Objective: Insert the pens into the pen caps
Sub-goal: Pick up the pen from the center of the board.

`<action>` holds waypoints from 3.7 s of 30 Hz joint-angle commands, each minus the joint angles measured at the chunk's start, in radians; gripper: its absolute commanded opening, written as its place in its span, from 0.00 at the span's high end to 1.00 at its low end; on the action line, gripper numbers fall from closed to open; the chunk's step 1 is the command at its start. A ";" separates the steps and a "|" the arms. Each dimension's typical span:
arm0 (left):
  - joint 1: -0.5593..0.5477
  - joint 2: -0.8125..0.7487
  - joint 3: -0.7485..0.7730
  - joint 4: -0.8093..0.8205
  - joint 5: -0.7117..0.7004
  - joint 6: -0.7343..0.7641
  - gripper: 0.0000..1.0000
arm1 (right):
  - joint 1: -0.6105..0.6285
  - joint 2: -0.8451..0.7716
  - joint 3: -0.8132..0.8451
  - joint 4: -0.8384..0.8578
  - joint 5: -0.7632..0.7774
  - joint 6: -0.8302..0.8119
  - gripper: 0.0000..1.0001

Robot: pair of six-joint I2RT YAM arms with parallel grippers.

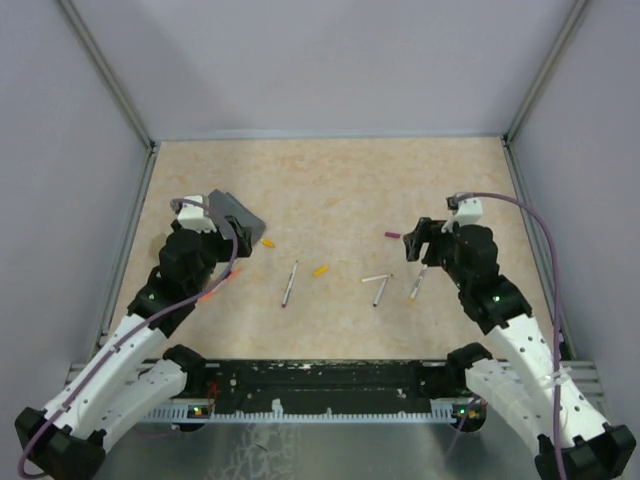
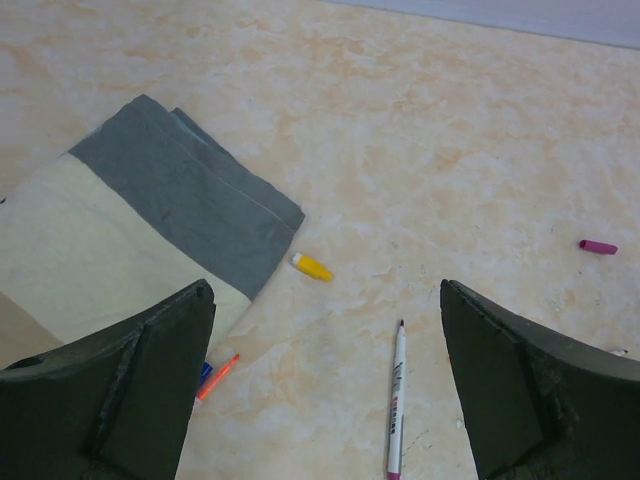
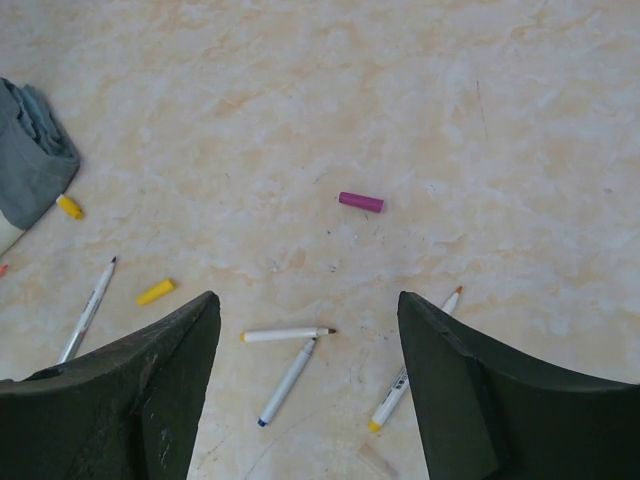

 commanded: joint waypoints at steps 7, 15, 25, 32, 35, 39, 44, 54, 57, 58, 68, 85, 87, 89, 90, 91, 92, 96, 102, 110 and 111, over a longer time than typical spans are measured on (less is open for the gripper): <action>0.111 0.084 0.133 -0.104 0.085 -0.016 0.01 | -0.032 0.199 0.245 -0.110 0.020 0.077 0.25; 0.142 0.141 0.184 -0.154 0.156 -0.044 0.00 | -0.043 0.298 0.341 -0.219 0.038 0.135 0.25; 0.124 0.366 0.268 -0.296 0.397 -0.016 0.08 | -0.050 0.340 0.331 -0.281 -0.042 0.127 0.28; -0.040 0.476 0.255 -0.316 0.340 -0.082 0.12 | -0.053 0.291 0.272 -0.246 -0.099 0.107 0.28; -0.091 0.526 0.253 -0.322 0.301 -0.087 0.13 | -0.054 0.277 0.248 -0.229 -0.125 0.101 0.29; -0.143 0.584 0.255 -0.334 0.263 -0.085 0.14 | -0.054 0.272 0.221 -0.209 -0.154 0.101 0.31; -0.196 0.645 0.245 -0.332 0.248 -0.098 0.14 | -0.055 0.270 0.197 -0.185 -0.190 0.110 0.33; -0.247 0.749 0.219 -0.312 0.217 -0.131 0.29 | -0.054 0.279 0.178 -0.165 -0.202 0.116 0.36; -0.258 0.799 0.224 -0.311 0.209 -0.135 0.33 | -0.053 0.282 0.176 -0.160 -0.209 0.119 0.38; -0.263 0.811 0.225 -0.308 0.207 -0.137 0.34 | -0.054 0.282 0.175 -0.158 -0.209 0.119 0.39; -0.301 0.913 0.249 -0.318 0.180 -0.153 0.47 | -0.055 0.278 0.153 -0.150 -0.205 0.123 0.44; -0.306 0.964 0.251 -0.311 0.190 -0.158 0.90 | -0.056 0.285 0.131 -0.118 -0.211 0.147 0.49; -0.306 0.935 0.248 -0.298 0.204 -0.150 0.90 | -0.054 0.284 0.124 -0.104 -0.225 0.162 0.51; -0.305 0.896 0.241 -0.277 0.226 -0.144 0.89 | -0.037 0.283 0.113 -0.079 -0.243 0.182 0.54; -0.305 0.876 0.238 -0.266 0.235 -0.143 0.88 | -0.018 0.282 0.105 -0.058 -0.243 0.195 0.54; -0.305 0.854 0.233 -0.257 0.242 -0.142 0.87 | 0.005 0.282 0.097 -0.035 -0.236 0.216 0.54; -0.306 0.835 0.229 -0.248 0.248 -0.143 0.86 | 0.031 0.283 0.087 -0.012 -0.222 0.241 0.54; -0.306 0.771 0.213 -0.219 0.275 -0.146 0.85 | 0.141 0.310 0.033 0.111 -0.183 0.383 0.54; -0.306 0.727 0.189 -0.187 0.319 -0.149 0.83 | 0.264 0.361 -0.071 0.340 -0.138 0.613 0.54; -0.305 0.680 0.165 -0.118 0.430 -0.166 0.83 | 0.348 0.449 -0.149 0.550 -0.115 0.803 0.53; -0.305 0.678 0.166 -0.111 0.444 -0.172 0.83 | 0.356 0.463 -0.158 0.576 -0.116 0.826 0.53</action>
